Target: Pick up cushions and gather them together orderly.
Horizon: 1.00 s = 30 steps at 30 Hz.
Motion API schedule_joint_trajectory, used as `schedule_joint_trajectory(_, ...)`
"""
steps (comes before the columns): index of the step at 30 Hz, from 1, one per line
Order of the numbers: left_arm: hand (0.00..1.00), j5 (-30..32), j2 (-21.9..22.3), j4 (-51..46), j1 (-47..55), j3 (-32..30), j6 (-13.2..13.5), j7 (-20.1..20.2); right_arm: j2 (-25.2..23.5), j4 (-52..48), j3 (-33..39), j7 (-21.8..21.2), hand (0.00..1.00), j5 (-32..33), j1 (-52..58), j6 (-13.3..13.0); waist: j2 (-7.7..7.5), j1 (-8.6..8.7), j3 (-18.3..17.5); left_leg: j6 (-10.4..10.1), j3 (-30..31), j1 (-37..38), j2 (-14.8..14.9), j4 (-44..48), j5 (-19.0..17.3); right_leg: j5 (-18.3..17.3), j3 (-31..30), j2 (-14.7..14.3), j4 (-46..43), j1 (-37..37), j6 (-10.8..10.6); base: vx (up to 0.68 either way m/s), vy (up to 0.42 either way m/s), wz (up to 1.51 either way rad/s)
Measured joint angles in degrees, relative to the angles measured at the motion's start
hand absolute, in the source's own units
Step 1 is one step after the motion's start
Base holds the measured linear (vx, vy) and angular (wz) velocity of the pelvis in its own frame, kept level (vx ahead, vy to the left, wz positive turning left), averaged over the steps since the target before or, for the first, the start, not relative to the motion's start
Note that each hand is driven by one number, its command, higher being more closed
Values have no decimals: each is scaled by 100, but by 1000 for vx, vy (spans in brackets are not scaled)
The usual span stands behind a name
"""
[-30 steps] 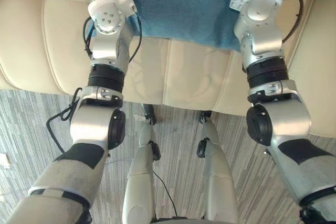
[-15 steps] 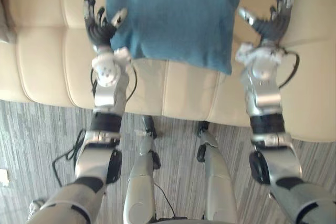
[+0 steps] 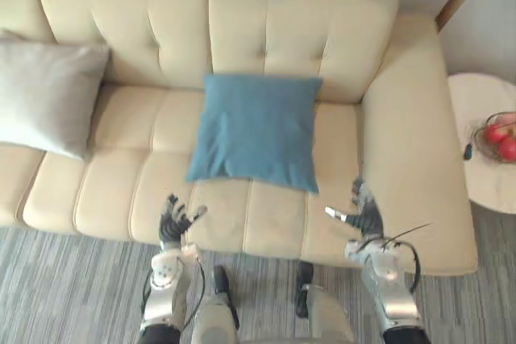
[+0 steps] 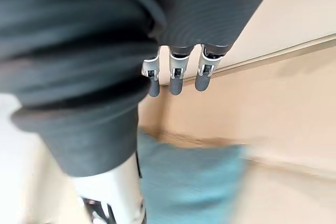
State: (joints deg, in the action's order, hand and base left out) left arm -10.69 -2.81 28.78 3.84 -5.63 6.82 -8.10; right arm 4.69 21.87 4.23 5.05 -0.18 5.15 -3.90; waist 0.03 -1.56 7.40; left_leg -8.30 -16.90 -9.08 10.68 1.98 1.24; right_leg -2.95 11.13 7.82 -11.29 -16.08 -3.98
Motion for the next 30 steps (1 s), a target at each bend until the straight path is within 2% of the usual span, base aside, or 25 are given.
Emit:
schedule_joint_trajectory(3, 0, 232, 18, 1074, -23, -44, -64, 159, -138, 1392, 348, -45, 0, 0, -49, 31, 2, 36, -180, 0, -16, 244, -25, -134, 0, 247, -14, -56, 522, 412, -58, 62, 52, -5)
schedule_joint_trajectory(6, 0, 613, 18, 1987, -19, -357, -187, 217, -218, 2504, 825, -2, 0, 3, -138, 139, -10, 59, -268, 1, -52, 545, -66, -250, 0, 472, -22, -82, 1007, 867, -93, 27, 40, -3)
schedule_joint_trajectory(10, 0, 896, 0, 2554, 153, -691, -258, 212, -213, 3168, 1199, 71, 0, 0, -71, 243, -5, 82, -490, 5, -82, 770, -124, -399, -3, 596, -64, -85, 1305, 1125, -119, -13, 19, -5)
schedule_joint_trajectory(14, 0, 1066, -23, 2762, 248, -703, -267, 213, -179, 3358, 1385, 95, 0, 1, -46, 295, -4, 93, -524, 3, -77, 954, -176, -466, -18, 703, -84, -74, 1534, 1338, -112, -40, 7, -3)
schedule_joint_trajectory(15, 0, 1175, -95, 3043, 373, -917, -346, 220, 13, 3816, 1754, 162, 0, 1, -399, 376, 125, 243, -471, -4, 311, 1338, -299, -578, -288, 531, -101, -46, 1549, 1709, -199, 0, 0, 0)
schedule_joint_trajectory(25, 0, 1160, -64, 3042, 373, -900, -352, 217, -21, 3808, 1750, 192, 0, 10, -299, 383, 120, 231, -467, -4, 298, 1356, -291, -565, -288, 531, -88, -45, 1528, 1725, -199, 0, 0, 0)
schedule_joint_trajectory(30, 0, 1035, -61, 3018, 365, -883, -363, 210, -122, 3755, 1579, 248, 0, 16, -265, 440, 103, 204, -334, 13, 12, 1500, -244, -428, -380, 517, -238, -52, 1387, 1745, -177, -31, 3, -20)
